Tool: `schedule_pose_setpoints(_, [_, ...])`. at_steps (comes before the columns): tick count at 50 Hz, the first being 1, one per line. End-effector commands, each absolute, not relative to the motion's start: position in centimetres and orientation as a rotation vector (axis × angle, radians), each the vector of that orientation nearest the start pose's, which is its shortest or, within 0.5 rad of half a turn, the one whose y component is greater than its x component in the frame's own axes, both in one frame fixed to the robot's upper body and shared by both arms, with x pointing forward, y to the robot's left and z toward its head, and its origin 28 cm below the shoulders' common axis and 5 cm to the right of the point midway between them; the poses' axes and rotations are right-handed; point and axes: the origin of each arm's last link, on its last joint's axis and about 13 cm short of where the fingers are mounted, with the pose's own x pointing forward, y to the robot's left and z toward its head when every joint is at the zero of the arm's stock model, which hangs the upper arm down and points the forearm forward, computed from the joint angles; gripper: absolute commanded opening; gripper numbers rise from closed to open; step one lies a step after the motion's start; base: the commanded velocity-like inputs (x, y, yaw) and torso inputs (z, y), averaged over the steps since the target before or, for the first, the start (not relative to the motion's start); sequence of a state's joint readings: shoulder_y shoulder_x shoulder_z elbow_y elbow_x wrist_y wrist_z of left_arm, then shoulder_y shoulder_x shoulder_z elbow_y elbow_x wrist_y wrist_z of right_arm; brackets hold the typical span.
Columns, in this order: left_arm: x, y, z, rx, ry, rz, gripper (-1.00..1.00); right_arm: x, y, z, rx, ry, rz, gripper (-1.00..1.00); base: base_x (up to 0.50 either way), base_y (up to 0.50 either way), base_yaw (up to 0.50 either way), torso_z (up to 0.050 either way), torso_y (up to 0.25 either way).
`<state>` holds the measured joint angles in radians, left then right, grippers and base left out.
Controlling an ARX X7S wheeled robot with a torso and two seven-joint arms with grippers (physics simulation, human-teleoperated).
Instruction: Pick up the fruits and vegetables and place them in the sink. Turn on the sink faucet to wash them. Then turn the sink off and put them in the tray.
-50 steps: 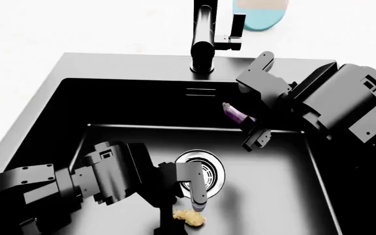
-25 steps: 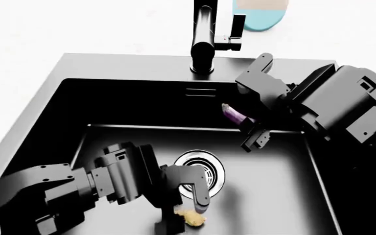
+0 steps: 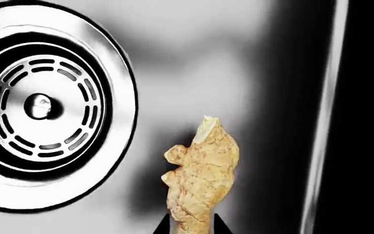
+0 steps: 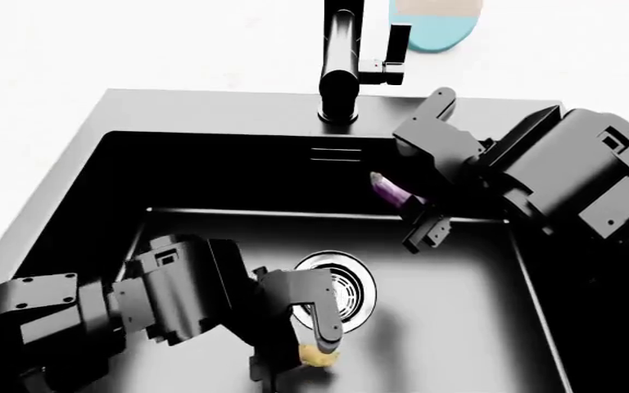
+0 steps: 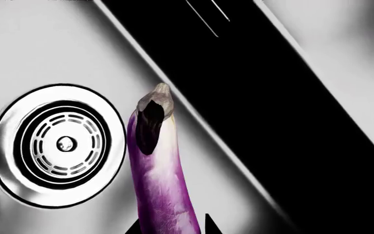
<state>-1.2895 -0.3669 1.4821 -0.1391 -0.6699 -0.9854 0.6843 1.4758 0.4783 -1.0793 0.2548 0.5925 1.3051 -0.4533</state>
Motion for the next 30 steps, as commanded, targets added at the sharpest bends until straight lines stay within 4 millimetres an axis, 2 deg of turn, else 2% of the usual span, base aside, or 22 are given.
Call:
schedule_pose_setpoints(1, [31.7,19.4,18.8,0.784,0.824,-1.121,-1.00,35.7,-14.1,27.0,-0.657,0.743,0.526,-1.00,0.00,0.00,0.00,0.000,0.000])
schedule_pose_setpoints(16, [29.5,22.4,25.1,0.699,0.540,-0.937,-1.00,36.4,-14.6,26.0,-0.652,0.735,0.457,-1.00,0.00,0.00,0.00,0.000,0.000])
schedule_pose_setpoints(30, [28.7,23.3,27.5,0.699,0.425,-0.851,-1.00,35.3,-15.4,26.2,-0.655,0.721,0.309,-1.00,0.00,0.00,0.00,0.000,0.011])
